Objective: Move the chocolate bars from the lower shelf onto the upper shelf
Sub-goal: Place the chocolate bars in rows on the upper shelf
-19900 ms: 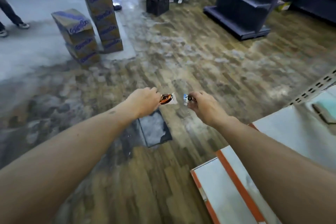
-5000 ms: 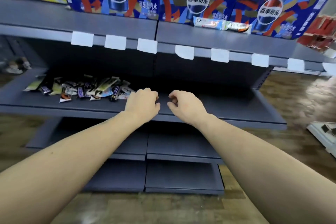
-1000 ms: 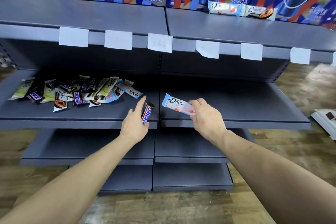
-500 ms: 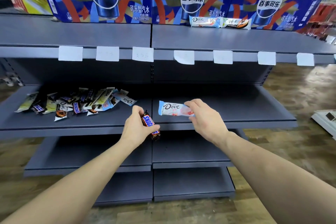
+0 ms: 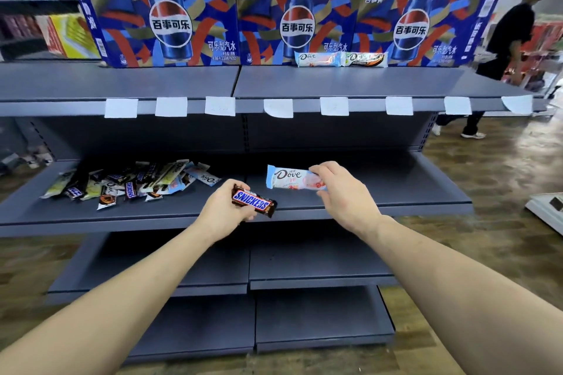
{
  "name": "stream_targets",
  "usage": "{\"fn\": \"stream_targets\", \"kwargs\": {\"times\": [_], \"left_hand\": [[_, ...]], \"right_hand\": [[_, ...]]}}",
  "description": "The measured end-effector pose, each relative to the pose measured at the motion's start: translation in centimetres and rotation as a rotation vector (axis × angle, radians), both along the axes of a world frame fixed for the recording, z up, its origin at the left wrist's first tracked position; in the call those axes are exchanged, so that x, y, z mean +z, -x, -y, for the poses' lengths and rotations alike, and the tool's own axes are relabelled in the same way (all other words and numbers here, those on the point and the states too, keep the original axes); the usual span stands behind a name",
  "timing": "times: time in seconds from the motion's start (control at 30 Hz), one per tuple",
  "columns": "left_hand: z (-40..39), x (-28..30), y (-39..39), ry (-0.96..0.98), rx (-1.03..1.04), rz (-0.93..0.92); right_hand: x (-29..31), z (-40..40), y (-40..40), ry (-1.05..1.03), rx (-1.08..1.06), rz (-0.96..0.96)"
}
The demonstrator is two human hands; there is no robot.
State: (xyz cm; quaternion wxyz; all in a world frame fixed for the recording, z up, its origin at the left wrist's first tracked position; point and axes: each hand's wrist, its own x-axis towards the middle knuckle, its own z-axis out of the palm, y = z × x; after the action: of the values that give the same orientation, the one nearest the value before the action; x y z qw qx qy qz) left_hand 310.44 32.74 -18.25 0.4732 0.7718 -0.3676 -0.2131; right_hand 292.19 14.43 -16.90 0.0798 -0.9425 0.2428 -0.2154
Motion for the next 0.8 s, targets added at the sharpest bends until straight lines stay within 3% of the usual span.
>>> {"fn": "stream_targets", "kwargs": {"times": [0.17, 0.33, 0.8], "left_hand": [[-0.4, 1.3, 2.3, 0.051, -0.09, 0.184], [-0.8, 3.7, 3.9, 0.082, -0.028, 0.397], [1.9, 11.5, 1.7, 0.12, -0.044, 0.641]], "right_hand": [[1.4, 0.3, 2.0, 0.045, 0.013, 0.013], [3.8, 1.2, 3.6, 0.096, 0.011, 0.055], [10.7, 4.2, 2.6, 0.205, 0.001, 0.194]]}}
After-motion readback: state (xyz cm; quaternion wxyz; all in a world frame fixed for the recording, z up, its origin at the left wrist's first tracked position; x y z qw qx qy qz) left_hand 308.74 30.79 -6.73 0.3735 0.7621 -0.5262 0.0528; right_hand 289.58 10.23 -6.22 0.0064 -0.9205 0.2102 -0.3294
